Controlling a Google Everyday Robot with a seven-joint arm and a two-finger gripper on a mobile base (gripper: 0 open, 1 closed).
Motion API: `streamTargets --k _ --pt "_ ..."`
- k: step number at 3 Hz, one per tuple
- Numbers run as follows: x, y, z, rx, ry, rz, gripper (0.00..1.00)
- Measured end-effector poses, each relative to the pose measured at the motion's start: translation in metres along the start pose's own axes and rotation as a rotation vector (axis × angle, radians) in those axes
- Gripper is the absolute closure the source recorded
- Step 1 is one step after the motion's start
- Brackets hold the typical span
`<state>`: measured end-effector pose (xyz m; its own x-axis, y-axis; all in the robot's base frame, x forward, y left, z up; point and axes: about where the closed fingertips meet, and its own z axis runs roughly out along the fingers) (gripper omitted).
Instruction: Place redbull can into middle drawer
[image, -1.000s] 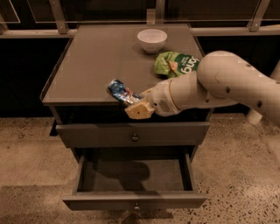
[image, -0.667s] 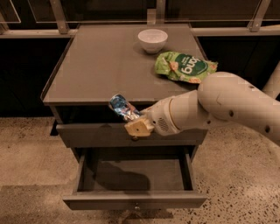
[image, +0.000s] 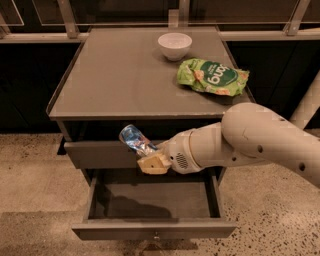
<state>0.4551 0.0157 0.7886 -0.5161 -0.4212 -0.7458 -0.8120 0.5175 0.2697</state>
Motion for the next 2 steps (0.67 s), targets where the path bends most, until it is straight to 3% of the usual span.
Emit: streamTargets --k 2 --pt "0.07 -0.006 0.044 -0.148 -0.033 0.118 1.0"
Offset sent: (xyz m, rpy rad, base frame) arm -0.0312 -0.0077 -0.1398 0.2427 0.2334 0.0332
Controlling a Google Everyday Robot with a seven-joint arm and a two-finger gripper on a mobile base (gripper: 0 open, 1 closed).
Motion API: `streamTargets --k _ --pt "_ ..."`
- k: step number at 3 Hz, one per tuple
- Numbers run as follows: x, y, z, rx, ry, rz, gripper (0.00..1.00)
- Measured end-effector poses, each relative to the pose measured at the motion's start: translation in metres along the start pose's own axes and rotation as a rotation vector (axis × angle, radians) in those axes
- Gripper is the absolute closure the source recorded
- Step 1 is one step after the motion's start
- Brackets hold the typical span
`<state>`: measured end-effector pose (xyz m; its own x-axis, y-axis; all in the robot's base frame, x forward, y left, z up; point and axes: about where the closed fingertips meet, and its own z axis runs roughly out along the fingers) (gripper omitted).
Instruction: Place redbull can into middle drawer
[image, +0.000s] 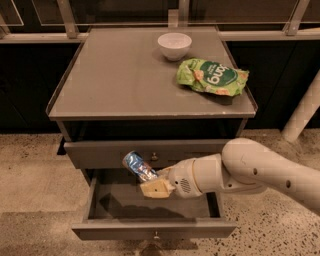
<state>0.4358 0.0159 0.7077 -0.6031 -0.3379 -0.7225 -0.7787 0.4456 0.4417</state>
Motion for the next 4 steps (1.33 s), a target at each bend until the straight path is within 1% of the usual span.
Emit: streamTargets --k 1,2,3,4 --pt "0.039 -0.014 0.017 -0.031 -0.009 0.097 1.0" --pt "0.072 -0.032 0.032 -0.028 -0.011 0.197 1.0" --pt "0.074 -0.033 0.034 -0.028 -0.012 0.201 1.0" --pt "0.088 -0.04 0.042 -0.009 -0.022 0.262 1.0"
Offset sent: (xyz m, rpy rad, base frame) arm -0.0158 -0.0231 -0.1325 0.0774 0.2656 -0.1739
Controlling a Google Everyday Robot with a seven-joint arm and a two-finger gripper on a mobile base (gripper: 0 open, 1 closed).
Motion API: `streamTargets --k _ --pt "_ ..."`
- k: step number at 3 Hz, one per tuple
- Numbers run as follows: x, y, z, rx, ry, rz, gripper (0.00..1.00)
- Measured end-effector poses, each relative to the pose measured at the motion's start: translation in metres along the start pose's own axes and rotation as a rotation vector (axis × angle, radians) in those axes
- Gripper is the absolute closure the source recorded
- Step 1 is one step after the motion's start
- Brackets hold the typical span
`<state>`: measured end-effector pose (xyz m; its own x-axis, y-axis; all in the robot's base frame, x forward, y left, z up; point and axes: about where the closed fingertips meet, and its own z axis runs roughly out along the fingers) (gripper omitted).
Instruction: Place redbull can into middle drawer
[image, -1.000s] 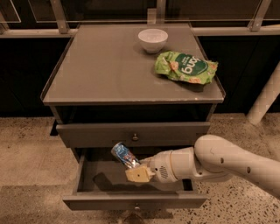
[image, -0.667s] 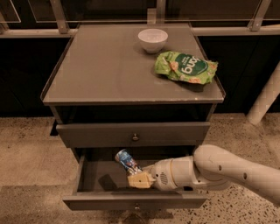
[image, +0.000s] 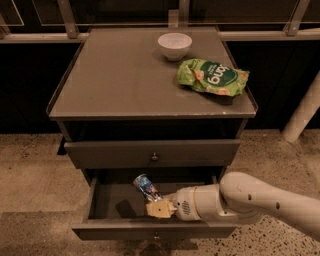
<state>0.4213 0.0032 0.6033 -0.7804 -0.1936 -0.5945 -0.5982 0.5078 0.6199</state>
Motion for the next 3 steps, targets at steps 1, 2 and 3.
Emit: streamTargets --k 1,2,3 --pt "0.011 -0.023 0.007 0.008 -0.037 0.057 1.0" --pt "0.017 -0.045 0.012 0.007 -0.069 0.087 1.0" --pt "0.021 -0.057 0.008 0.032 -0.105 0.12 1.0"
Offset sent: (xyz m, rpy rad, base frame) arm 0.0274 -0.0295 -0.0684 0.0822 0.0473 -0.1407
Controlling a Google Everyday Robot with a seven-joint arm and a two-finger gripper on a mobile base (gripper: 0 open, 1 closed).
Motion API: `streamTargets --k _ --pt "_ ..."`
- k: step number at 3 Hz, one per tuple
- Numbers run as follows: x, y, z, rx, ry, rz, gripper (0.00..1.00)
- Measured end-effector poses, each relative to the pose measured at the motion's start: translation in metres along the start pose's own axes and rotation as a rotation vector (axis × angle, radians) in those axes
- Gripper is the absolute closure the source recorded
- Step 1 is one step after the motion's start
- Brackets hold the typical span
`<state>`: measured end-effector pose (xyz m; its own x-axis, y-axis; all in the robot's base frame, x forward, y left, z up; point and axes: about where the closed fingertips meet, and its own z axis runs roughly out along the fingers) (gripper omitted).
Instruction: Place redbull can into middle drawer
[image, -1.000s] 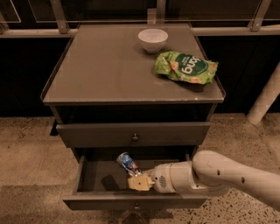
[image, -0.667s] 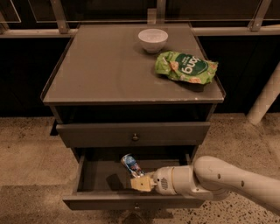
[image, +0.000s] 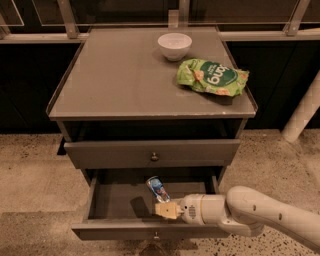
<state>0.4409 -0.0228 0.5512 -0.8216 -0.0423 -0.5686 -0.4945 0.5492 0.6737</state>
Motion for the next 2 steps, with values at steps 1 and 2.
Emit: streamTargets --k 1,2 --pt "0.001 0.002 0.001 0.005 0.009 -0.004 1.0" --pt "0.012 -0.021 0.01 0.009 0.03 0.054 1.0"
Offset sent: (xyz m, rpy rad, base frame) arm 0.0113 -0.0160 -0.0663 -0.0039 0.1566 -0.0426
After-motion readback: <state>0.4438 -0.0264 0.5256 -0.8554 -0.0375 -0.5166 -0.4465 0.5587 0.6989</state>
